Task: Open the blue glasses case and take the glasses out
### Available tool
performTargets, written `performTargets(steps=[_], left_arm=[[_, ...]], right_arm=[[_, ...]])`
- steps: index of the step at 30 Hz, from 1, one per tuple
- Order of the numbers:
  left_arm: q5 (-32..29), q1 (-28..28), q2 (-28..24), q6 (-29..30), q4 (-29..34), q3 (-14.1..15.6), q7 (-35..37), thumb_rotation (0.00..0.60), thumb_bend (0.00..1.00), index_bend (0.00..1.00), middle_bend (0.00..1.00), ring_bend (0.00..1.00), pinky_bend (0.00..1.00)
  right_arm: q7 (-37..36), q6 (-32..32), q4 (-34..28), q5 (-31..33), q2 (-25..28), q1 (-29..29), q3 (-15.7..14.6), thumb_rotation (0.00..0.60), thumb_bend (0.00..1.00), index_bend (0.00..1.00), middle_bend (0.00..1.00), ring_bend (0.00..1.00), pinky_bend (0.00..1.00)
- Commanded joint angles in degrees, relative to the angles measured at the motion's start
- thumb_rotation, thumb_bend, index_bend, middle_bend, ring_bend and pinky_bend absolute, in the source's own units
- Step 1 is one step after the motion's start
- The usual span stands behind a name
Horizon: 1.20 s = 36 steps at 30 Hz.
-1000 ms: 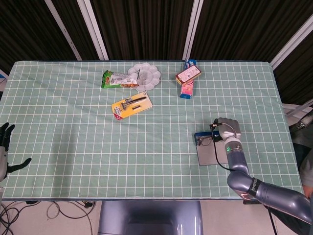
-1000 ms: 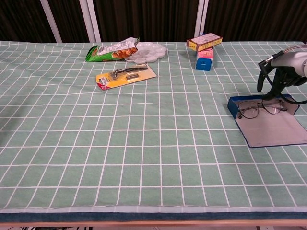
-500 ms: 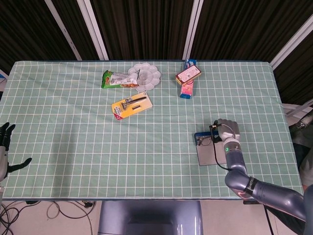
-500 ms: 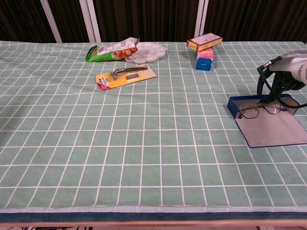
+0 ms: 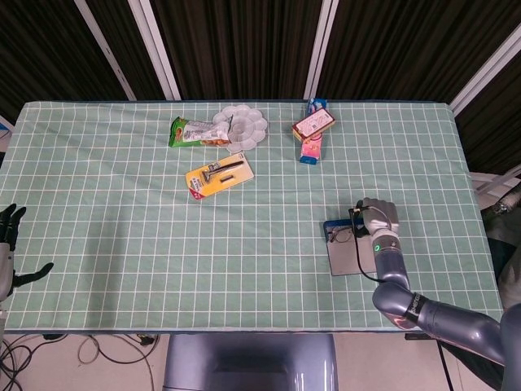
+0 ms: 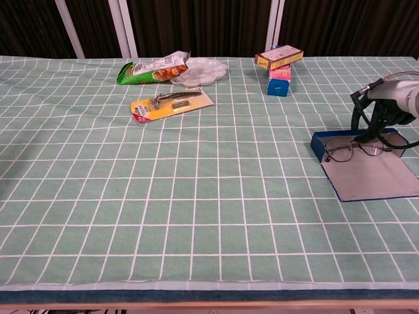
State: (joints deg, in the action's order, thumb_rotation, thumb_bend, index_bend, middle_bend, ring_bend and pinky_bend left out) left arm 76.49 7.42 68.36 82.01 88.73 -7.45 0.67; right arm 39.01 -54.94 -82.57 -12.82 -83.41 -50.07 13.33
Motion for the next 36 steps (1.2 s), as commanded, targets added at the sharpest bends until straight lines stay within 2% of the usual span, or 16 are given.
performTargets(steps=[1, 12, 20, 36], left_arm=[[0.0, 0.0, 0.0, -0.1, 0.0, 0.0, 0.0, 0.6, 0.02, 0.0, 0.0, 0.0, 0.0], [-0.3, 0.1, -0.1, -0.5, 0.2, 0.0, -0.1, 0.6, 0.02, 0.0, 0.0, 0.0, 0.0], [-0.5, 0.1, -0.2, -0.6, 0.4, 0.0, 0.0, 0.6, 0.02, 0.0, 0.0, 0.0, 0.0], [-0.6, 0.0, -0.3, -0.6, 0.6, -0.2, 0.6, 0.6, 0.02, 0.0, 0.0, 0.0, 0.0]], right_arm=[[0.1, -0.1, 0.1, 0.1, -0.1, -0.1, -0.1, 0.6, 0.41, 0.48, 0.99, 1.0, 1.0], [0.0, -0.2, 0.4, 0.3, 0.0, -0.4, -0.2, 0.6, 0.42, 0.49, 0.99, 1.0, 1.0], [0.0, 0.2, 1.0, 0.9, -0.5, -0.4, -0.7, 0.6, 0.47, 0.55, 1.0, 1.0, 1.0], [-0.8, -0.7, 0.0, -0.4, -0.1, -0.4, -0.2, 0.6, 0.48, 0.61, 1.0, 1.0, 1.0]])
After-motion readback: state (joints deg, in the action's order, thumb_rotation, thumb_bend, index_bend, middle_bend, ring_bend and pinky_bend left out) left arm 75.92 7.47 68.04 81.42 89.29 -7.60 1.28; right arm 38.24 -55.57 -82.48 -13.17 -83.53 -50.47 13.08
